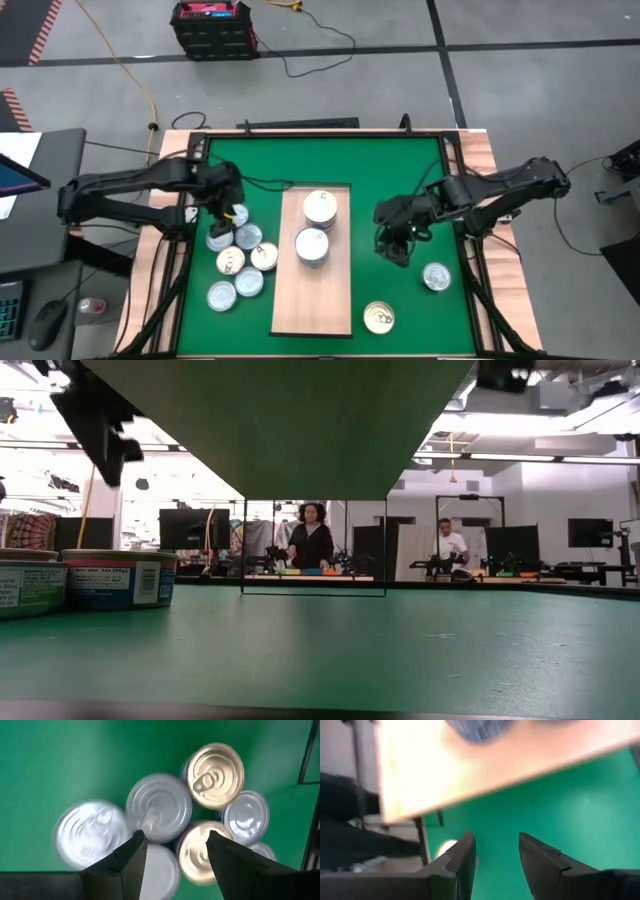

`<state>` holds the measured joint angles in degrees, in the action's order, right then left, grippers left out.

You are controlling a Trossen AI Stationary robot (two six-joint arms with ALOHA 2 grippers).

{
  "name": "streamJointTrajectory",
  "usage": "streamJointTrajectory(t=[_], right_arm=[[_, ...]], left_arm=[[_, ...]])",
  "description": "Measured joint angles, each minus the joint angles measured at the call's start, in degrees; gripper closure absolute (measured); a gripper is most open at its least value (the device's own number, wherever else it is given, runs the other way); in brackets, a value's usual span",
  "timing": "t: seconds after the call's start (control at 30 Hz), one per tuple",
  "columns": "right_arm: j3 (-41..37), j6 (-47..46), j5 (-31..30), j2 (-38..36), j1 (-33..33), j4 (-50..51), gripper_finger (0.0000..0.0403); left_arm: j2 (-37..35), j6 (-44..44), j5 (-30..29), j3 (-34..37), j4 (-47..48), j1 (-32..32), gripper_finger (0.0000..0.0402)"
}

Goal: Stack canned seafood by type on shelf
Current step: Stack the red tuna can on top of the green tuna can on the shelf

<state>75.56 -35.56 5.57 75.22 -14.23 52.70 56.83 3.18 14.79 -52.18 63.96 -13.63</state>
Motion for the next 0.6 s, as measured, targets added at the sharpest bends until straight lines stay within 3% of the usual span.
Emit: streamJointTrajectory(t=[0.17, 0.3, 0.6], right_arm=[[5.8, 0.0, -5.7, 0.0, 0.5, 0.1, 0.023], [9.9, 0.4, -9.2, 0.0, 0.5, 1.1, 0.023], [12.4, 6.3, -10.8, 0.0, 0.5, 1.4, 0.023]], left_arm=[[3.8, 1.2, 3.9, 4.2, -10.8, -0.2, 0.0203], [5.6, -0.9, 3.1, 6.6, -13.0, -2.4, 0.0203], [8.3, -5.9, 3.6, 10.3, -13.8, -18.3, 0.0203]])
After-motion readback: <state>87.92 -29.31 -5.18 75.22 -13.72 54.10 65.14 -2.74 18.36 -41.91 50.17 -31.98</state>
